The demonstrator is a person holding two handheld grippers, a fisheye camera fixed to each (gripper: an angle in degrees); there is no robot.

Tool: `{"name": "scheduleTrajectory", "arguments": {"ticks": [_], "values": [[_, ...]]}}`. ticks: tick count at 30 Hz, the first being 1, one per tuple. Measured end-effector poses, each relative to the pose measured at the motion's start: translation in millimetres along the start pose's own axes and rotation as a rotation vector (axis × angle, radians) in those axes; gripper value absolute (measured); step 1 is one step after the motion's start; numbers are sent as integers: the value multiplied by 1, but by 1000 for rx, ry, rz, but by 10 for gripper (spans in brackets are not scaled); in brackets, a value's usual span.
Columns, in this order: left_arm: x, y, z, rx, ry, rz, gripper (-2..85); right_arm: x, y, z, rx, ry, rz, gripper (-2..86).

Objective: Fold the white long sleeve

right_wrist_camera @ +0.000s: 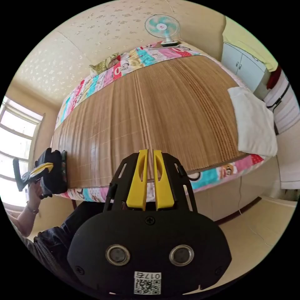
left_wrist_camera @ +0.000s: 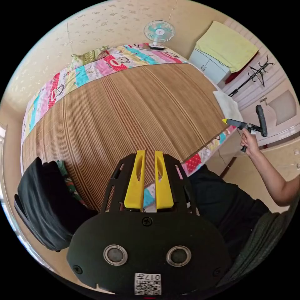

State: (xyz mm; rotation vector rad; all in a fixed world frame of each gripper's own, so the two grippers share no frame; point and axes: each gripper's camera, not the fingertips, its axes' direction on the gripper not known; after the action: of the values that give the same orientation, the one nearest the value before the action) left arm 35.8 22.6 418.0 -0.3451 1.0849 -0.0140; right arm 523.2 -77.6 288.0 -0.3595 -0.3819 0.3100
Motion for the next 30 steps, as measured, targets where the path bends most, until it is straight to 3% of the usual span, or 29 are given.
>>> {"name": "scheduleTrajectory", "arguments": {"ticks": [6,10,12,14,16,17,19,23,25,28,30], "values": [[70,-41,7,161,431,-67,-9,245,-108,-12,-68,114,306,50],[115,-70,36,94,415,-56,-10,343,-194,13,-95,71,461,53],[142,-85,64,-13,330,-76,-10,369,-217,47,-172,-28,556,43],[160,-92,81,-51,307,-86,-10,391,-219,67,-144,-208,791,28],[176,-98,92,-54,315,-85,-10,390,-211,75,-66,-456,841,18],[185,-102,98,-48,316,-90,-10,369,-215,85,-51,-665,736,15],[195,-110,109,-45,319,-102,-10,312,-221,86,-57,-784,530,12],[211,-129,118,-9,346,-113,-10,151,-218,102,-350,-640,149,13],[216,-135,115,16,347,-99,-10,117,-213,104,-413,-614,80,15],[221,-139,113,35,391,-72,-9,128,-226,76,-319,-589,165,25],[222,-136,121,67,515,-50,-8,150,-242,52,-196,-502,239,41]]}}
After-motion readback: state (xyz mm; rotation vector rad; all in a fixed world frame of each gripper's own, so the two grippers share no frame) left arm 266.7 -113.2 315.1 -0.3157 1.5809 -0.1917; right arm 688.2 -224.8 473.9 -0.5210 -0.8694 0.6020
